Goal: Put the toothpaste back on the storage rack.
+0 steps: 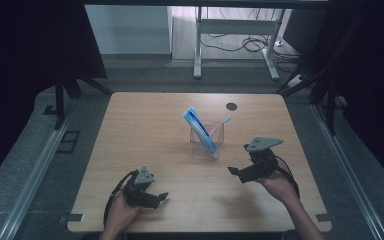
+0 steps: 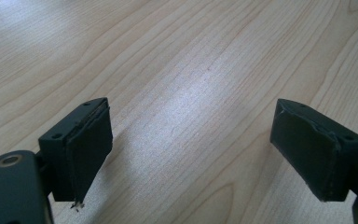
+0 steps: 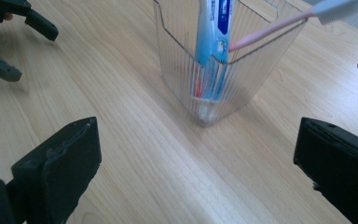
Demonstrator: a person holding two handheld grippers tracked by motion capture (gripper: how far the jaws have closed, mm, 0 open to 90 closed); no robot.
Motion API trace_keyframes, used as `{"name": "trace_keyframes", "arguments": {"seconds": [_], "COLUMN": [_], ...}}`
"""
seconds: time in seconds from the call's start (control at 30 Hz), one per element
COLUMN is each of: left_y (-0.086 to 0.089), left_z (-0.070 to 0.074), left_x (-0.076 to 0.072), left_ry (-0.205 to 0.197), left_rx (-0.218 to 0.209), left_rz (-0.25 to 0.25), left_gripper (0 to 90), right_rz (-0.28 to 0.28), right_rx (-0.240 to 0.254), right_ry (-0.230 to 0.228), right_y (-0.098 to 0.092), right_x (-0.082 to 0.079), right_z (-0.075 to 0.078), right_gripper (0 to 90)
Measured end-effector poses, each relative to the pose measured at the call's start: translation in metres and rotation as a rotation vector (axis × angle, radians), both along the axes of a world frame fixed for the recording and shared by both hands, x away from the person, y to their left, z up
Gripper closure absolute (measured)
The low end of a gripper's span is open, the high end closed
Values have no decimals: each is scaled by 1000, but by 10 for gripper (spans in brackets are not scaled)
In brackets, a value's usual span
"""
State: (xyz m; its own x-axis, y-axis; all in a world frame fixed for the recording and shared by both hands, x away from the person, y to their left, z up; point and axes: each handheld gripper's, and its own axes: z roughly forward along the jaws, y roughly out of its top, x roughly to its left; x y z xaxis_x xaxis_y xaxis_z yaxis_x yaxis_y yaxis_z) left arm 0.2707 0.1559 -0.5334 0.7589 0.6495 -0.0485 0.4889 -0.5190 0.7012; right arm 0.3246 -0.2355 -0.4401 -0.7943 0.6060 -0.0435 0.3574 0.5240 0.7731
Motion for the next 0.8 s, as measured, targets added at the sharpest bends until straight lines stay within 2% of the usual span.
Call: {"name": "trace_keyframes", "arguments": {"seconds": [0.3, 0.47, 0.67, 0.8], "left_y": [0, -1, -2, -2], "left_z": [0, -1, -1, -2], "left_x": [0, -1, -1, -1], "left_ry": [1, 6, 10, 15], "left_rx": [2, 2, -1, -4], "left_rz": [-2, -2, -5, -7], "left_gripper": [131, 131, 131, 131], "right_rz": [-36, -52, -76, -86], "right_rx": [-9, 0, 34, 32], "right_ry": [11, 26, 45, 52], "right_y": [-15, -23, -33, -38], "right_x": [-13, -20, -28, -33], "right_z": [-11, -23, -38, -50], "right_gripper": [9, 9, 10, 12]}}
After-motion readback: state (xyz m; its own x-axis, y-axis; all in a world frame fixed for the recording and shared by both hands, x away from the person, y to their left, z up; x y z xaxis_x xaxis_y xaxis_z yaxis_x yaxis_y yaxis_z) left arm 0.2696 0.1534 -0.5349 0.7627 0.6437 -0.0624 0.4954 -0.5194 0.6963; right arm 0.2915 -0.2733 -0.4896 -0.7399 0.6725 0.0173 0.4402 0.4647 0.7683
